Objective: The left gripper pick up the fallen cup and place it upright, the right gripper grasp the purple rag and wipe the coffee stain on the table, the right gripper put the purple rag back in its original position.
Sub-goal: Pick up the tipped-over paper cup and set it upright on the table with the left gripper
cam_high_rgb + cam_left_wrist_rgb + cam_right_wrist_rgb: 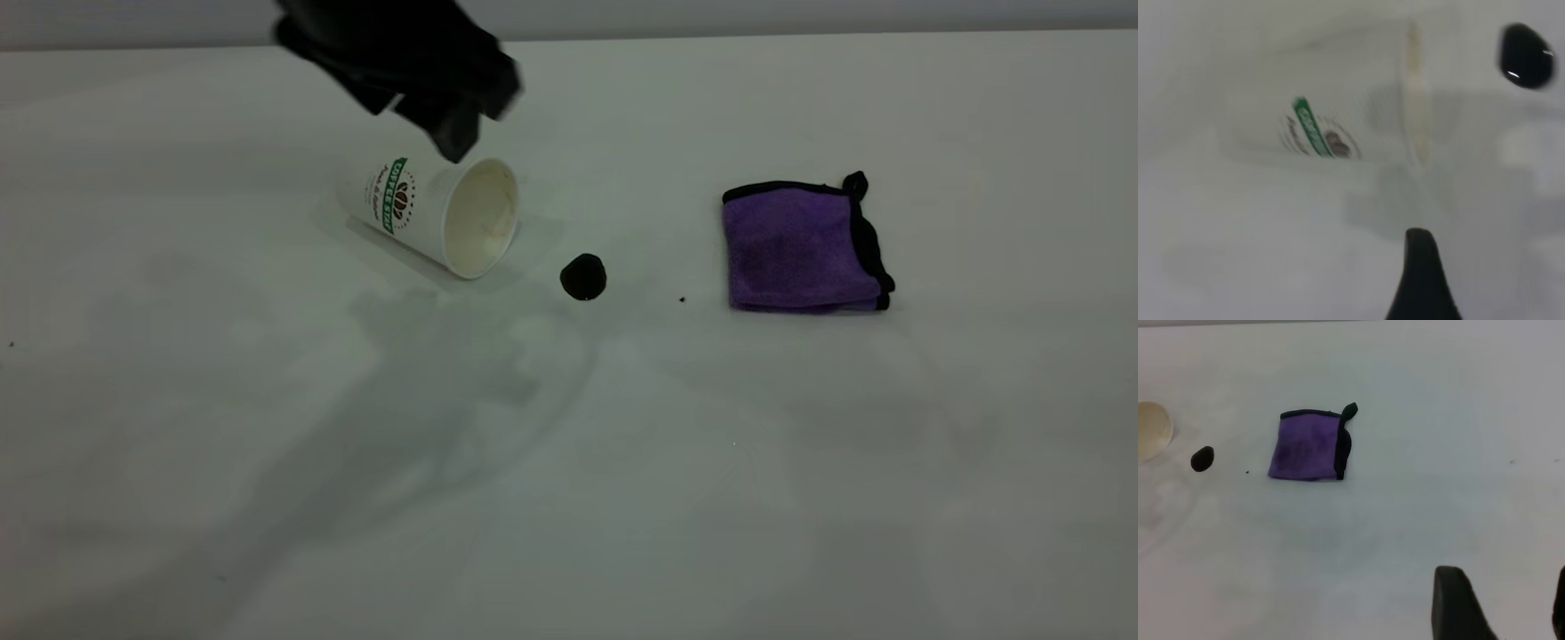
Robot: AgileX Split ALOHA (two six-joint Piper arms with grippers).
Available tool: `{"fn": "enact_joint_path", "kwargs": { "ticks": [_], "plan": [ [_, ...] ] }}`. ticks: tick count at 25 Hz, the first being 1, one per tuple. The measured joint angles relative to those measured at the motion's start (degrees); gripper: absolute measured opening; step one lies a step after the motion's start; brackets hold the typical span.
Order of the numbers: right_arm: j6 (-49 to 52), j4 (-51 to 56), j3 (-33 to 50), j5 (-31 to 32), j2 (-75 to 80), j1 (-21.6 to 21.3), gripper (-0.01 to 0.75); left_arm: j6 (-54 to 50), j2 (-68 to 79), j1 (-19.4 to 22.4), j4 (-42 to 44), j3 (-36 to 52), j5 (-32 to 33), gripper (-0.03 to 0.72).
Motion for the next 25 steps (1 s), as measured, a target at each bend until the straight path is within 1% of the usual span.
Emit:
{"fn": "enact_joint_path", "kwargs": {
  "ticks": [2, 6, 10, 19, 22, 25],
  "plan": [
    [0.0, 0.0, 0.0, 0.0, 0.0, 0.0, 0.391, -6.76, 3.87, -1.36, 6.99, -3.53, 1.12, 0.581],
    [0.0, 0.0, 0.0, 0.0, 0.0, 0.0, 0.391, -18.58, 11.25, -3.09, 18.59, -8.31, 1.24, 0.581],
    [0.0, 0.0, 0.0, 0.0, 0.0, 0.0, 0.391, -27.14, 16.8, -3.35, 26.34, -11.35, 1.06, 0.581],
    [0.0, 0.0, 0.0, 0.0, 0.0, 0.0, 0.391, -40.82, 22.28, -3.35, 39.98, -12.4, 1.81, 0.581],
    [0.0, 0.0, 0.0, 0.0, 0.0, 0.0, 0.391, -44.1, 23.18, -3.35, 42.95, -12.4, 3.45, 0.581],
    [0.0, 0.0, 0.0, 0.0, 0.0, 0.0, 0.391, -44.87, 23.91, -3.35, 44.09, -12.46, 3.85, 0.581]
  ]
}}
